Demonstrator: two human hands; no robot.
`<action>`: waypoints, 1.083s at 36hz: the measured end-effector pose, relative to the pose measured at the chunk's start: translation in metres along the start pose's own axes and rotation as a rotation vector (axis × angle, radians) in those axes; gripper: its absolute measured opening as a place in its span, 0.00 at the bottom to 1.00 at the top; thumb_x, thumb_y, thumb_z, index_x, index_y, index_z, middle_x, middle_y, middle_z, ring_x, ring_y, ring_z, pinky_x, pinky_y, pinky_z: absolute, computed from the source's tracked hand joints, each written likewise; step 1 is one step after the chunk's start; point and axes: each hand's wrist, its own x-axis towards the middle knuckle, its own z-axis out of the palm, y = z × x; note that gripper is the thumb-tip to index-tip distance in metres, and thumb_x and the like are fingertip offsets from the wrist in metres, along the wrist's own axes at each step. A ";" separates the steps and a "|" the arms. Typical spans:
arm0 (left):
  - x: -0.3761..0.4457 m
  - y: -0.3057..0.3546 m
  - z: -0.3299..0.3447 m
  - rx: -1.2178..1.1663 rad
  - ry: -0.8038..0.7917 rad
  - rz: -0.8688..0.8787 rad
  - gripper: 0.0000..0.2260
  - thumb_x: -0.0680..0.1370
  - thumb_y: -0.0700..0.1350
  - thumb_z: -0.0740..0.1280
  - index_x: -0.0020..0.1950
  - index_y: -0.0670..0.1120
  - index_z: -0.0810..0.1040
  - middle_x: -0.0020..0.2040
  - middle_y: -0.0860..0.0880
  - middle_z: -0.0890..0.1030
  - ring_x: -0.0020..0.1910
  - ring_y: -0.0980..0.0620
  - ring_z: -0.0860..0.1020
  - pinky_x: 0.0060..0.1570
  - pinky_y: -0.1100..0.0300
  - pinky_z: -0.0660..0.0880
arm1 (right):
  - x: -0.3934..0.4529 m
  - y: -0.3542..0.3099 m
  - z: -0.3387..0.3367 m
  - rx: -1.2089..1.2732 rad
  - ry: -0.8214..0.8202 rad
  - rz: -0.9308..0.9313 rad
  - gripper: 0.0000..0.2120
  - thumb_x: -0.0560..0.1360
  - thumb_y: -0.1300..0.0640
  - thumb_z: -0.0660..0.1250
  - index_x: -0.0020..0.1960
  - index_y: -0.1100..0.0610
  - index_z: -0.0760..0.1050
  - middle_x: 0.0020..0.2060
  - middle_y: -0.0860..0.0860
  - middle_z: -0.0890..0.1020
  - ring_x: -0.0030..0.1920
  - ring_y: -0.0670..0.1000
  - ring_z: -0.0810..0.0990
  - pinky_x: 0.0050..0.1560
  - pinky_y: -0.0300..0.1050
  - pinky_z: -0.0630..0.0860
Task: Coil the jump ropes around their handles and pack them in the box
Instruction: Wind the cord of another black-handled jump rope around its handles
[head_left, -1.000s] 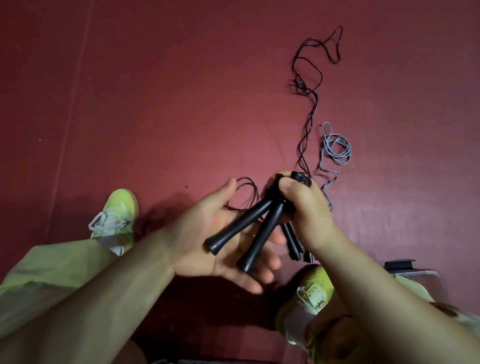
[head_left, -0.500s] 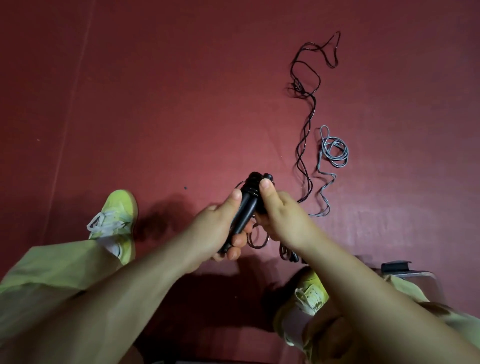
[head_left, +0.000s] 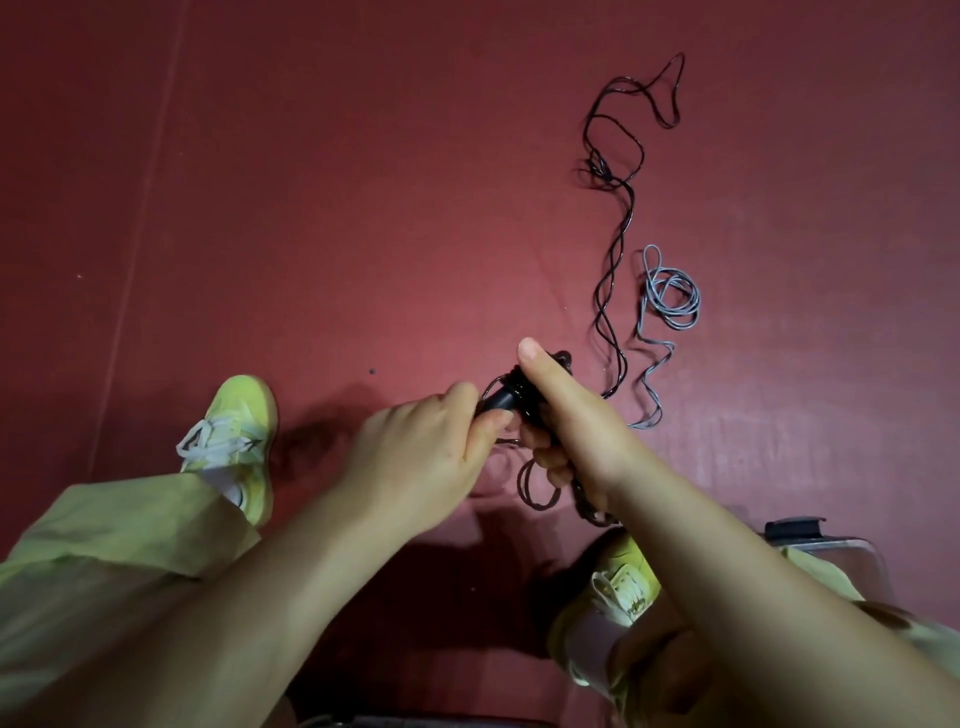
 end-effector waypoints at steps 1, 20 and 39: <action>0.000 0.002 0.001 -0.007 0.006 0.016 0.15 0.78 0.60 0.45 0.48 0.50 0.60 0.50 0.49 0.80 0.53 0.42 0.77 0.39 0.55 0.59 | 0.001 -0.001 0.000 0.025 0.022 0.007 0.27 0.71 0.29 0.58 0.29 0.51 0.70 0.23 0.45 0.65 0.23 0.46 0.58 0.27 0.42 0.52; -0.005 0.003 -0.001 -2.078 -1.290 -0.081 0.35 0.68 0.74 0.59 0.48 0.41 0.78 0.31 0.50 0.76 0.28 0.53 0.78 0.33 0.58 0.77 | 0.000 0.002 -0.005 0.294 -0.185 -0.334 0.26 0.59 0.37 0.63 0.34 0.61 0.64 0.19 0.48 0.64 0.19 0.45 0.60 0.21 0.34 0.57; 0.007 -0.004 -0.006 -0.818 -0.230 -0.295 0.28 0.79 0.62 0.48 0.32 0.46 0.75 0.22 0.52 0.72 0.23 0.51 0.71 0.33 0.58 0.70 | 0.000 -0.005 -0.005 -0.115 -0.053 -0.157 0.25 0.77 0.35 0.54 0.33 0.54 0.63 0.26 0.50 0.60 0.23 0.47 0.57 0.24 0.38 0.56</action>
